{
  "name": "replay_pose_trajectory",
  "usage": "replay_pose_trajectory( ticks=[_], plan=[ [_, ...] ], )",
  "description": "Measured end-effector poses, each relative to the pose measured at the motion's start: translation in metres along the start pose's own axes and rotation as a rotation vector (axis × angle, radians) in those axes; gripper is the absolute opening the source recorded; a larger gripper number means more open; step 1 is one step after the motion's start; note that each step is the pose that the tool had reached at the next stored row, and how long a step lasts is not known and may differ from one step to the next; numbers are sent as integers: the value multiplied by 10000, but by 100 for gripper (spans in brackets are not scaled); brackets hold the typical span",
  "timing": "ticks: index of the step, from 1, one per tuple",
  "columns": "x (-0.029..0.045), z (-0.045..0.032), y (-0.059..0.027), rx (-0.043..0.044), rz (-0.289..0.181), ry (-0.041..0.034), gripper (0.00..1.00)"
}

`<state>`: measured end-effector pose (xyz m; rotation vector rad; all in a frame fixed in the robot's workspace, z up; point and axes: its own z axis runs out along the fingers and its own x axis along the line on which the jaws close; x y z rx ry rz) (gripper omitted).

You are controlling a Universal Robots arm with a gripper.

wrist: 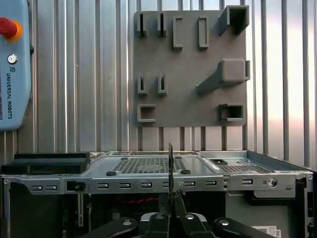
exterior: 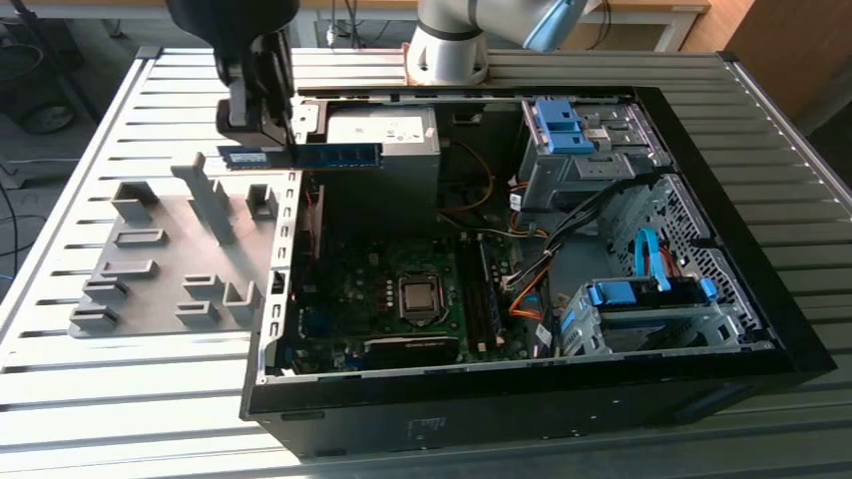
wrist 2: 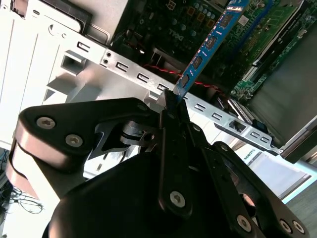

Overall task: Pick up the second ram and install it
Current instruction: 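Pick up the second ram and move it above second insertion slot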

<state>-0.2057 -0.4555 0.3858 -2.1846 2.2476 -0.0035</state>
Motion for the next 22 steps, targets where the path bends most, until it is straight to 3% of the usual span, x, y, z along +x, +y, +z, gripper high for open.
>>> replay_pose_trajectory(
  ticks=[22],
  plan=[
    [-3,1,-93,0,0,0,14]
  ],
)
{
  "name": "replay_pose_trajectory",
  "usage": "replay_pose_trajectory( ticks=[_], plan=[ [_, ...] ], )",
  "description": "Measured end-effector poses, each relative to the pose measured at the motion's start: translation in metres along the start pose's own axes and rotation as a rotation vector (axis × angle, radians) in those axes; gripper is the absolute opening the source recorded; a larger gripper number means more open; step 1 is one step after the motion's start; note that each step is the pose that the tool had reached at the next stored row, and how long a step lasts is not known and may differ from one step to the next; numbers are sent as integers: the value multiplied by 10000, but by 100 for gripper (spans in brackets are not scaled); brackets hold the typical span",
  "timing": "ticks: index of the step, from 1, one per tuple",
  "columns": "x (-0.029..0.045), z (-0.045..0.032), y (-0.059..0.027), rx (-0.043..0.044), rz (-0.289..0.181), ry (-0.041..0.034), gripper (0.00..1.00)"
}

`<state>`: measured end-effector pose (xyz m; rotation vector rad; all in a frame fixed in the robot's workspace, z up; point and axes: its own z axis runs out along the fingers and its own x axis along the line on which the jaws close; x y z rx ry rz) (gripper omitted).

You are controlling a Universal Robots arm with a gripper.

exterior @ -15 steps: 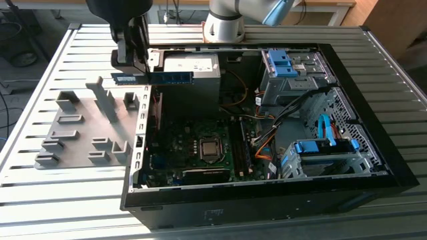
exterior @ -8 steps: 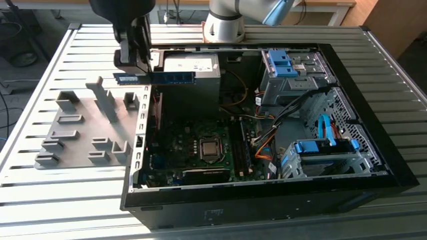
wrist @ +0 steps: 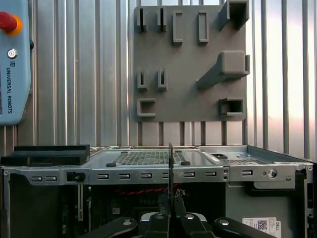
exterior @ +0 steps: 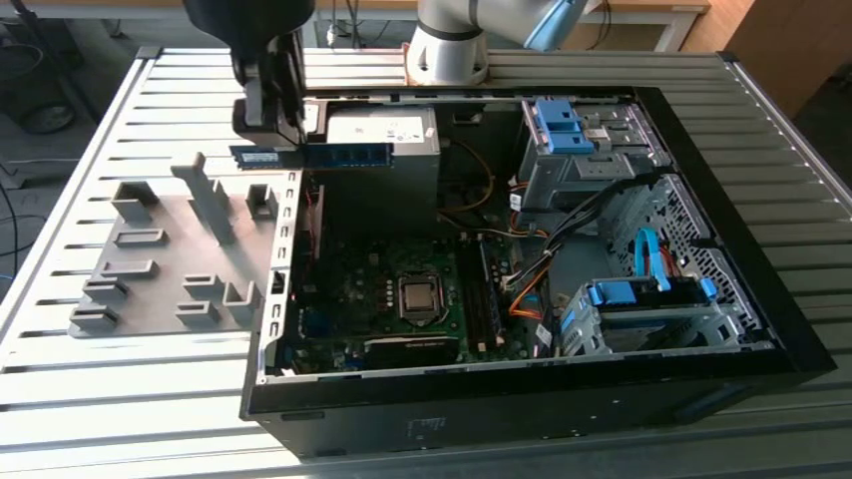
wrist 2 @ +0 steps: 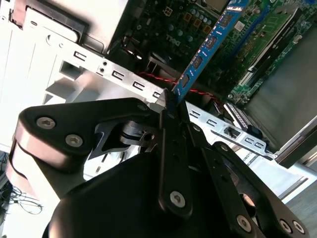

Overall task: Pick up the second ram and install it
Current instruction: 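Pick up the second ram and move it above second insertion slot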

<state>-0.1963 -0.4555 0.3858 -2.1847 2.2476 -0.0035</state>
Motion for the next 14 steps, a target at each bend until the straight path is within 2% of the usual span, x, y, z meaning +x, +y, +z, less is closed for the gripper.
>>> replay_pose_trajectory(
  ticks=[14],
  plan=[
    [-2,1,-60,0,0,0,14]
  ],
)
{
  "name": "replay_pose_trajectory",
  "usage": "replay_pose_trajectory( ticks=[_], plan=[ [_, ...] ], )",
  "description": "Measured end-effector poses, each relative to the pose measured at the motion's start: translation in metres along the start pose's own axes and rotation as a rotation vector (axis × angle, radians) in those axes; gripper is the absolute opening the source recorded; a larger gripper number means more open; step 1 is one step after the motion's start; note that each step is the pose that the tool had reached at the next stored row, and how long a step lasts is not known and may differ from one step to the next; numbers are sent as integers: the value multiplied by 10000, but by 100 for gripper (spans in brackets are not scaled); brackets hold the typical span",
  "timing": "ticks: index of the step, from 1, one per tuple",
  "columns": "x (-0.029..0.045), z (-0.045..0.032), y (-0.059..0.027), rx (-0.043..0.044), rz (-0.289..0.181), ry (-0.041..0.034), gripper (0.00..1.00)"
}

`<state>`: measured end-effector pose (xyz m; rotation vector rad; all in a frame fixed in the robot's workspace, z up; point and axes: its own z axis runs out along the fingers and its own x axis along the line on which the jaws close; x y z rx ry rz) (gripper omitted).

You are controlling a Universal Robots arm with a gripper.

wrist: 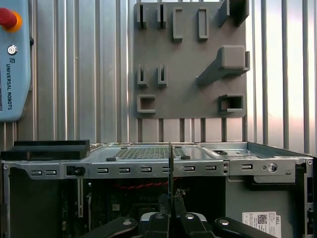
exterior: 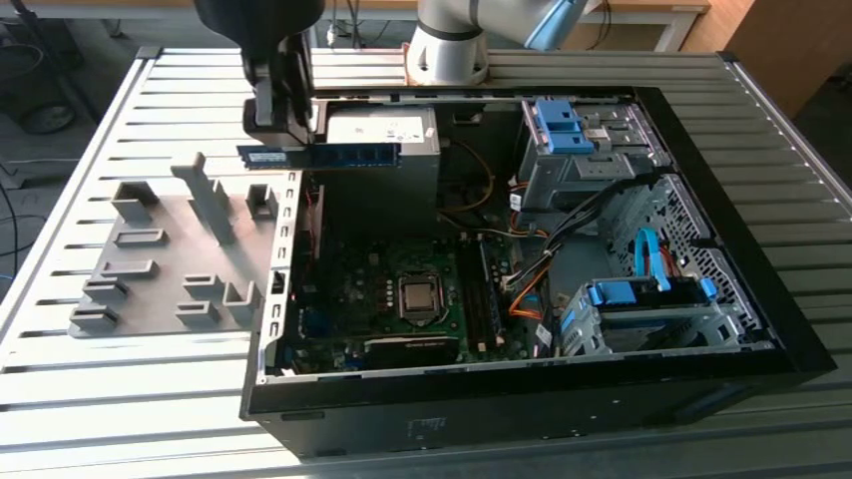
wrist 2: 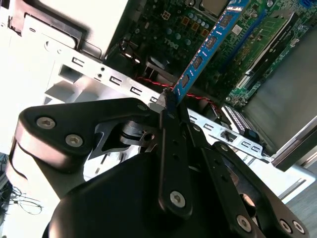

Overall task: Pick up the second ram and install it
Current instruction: 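Pick up the second ram and move it above second insertion slot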

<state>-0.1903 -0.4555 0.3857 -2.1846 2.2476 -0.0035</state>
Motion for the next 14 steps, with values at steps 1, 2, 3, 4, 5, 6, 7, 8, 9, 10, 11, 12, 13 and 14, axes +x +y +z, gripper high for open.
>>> replay_pose_trajectory(
  ticks=[1,2,3,4,5,6,7,8,9,10,11,12,13,14],
  plan=[
    [0,0,-4,0,0,0,14],
    [0,0,-9,0,0,0,14],
    [0,0,-13,0,0,0,14],
    [0,0,-17,0,0,0,14],
    [-1,0,-21,0,0,0,14],
    [-1,0,-26,0,0,0,14],
    [-1,0,-30,0,0,0,14],
    [-1,1,-34,1,0,-1,14],
    [-1,1,-38,0,0,-1,14],
    [-1,1,-42,0,0,-1,14],
    [-1,1,-46,0,0,0,14],
    [-1,1,-50,0,0,0,14],
    [-2,1,-54,1,0,0,14],
    [-2,1,-58,0,0,-1,14]
  ],
)
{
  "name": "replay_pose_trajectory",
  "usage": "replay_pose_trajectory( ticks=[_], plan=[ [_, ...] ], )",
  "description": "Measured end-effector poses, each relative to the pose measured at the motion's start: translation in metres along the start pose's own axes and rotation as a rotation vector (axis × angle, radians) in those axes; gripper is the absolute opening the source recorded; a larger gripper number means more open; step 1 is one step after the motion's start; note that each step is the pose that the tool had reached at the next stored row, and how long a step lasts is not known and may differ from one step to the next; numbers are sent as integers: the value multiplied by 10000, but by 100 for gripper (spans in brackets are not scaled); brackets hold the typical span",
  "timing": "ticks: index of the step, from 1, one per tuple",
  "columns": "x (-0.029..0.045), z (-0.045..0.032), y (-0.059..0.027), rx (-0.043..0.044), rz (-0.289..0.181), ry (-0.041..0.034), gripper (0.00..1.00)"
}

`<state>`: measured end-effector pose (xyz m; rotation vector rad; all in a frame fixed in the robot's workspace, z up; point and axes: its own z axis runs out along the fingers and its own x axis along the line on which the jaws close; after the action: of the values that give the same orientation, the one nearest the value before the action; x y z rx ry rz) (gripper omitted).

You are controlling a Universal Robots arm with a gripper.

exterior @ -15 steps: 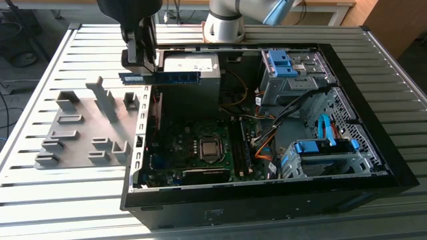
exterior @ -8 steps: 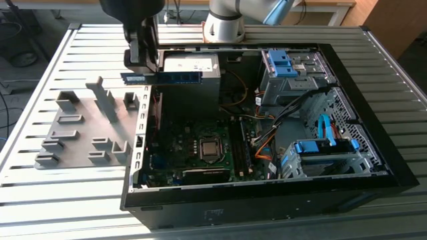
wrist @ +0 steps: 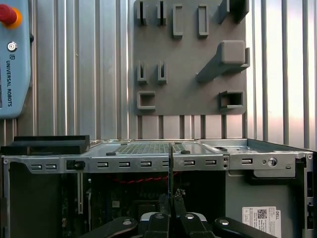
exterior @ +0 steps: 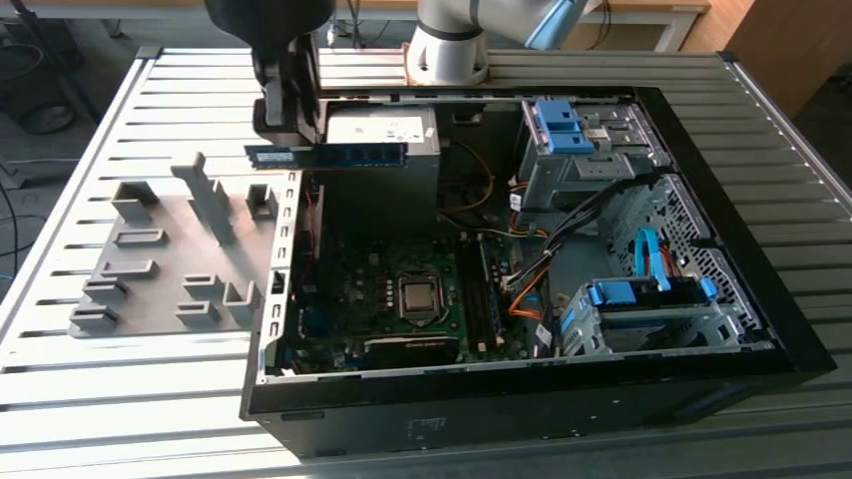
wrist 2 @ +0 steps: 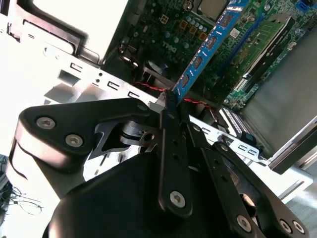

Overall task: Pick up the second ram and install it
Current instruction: 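Pick up the second ram and move it above second insertion slot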

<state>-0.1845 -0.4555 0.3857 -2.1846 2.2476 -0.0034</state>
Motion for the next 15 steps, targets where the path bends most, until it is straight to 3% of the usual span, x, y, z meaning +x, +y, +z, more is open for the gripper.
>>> replay_pose_trajectory(
  ticks=[15],
  plan=[
    [-2,1,-67,0,0,0,14]
  ],
)
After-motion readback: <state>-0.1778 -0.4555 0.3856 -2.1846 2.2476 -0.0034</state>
